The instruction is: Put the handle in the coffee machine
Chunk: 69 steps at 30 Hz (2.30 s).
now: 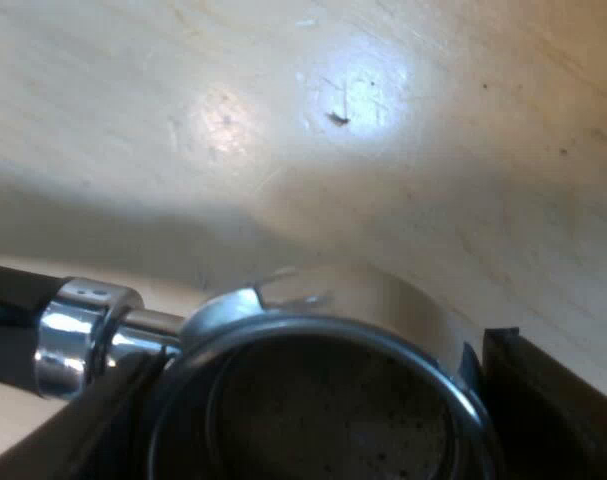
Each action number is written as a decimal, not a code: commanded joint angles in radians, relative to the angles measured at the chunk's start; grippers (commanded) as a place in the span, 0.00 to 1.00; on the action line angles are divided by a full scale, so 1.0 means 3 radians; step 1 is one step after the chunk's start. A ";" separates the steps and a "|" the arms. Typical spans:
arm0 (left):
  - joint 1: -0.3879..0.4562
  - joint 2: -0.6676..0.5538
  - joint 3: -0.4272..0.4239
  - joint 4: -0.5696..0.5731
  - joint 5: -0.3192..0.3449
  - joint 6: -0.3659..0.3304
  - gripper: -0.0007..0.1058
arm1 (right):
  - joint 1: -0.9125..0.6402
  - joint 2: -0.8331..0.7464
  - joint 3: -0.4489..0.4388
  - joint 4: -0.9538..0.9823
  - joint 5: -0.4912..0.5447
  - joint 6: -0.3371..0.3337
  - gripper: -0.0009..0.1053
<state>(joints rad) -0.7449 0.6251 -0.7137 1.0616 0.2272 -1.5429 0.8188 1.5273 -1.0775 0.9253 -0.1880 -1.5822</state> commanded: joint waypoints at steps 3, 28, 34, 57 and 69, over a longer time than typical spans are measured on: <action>-0.0016 0.0006 -0.0017 -0.0310 0.0133 0.0099 0.66 | 0.0002 -0.0245 -0.0017 0.0141 -0.0005 0.0122 0.01; -0.0016 0.0006 -0.0017 -0.0337 0.0133 0.0099 0.66 | -0.0005 -0.0483 -0.0404 0.0469 0.0262 0.0276 0.01; -0.0016 0.0006 -0.0017 -0.0337 0.0133 0.0099 0.66 | -0.0005 -0.0483 -0.0564 0.0577 0.0339 0.0276 0.01; -0.0016 0.0006 -0.0017 -0.0321 0.0133 0.0099 0.66 | -0.0005 -0.0483 -0.0774 0.0745 0.0234 0.0536 0.01; -0.0016 0.0006 0.0086 -0.0319 0.0125 0.0292 0.66 | 0.0002 -0.0483 -0.0779 0.0852 0.0111 0.0194 0.01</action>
<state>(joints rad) -0.7449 0.6251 -0.6889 0.9658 0.2610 -1.4678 0.8188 1.3982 -1.2974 1.1731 -0.1352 -1.5109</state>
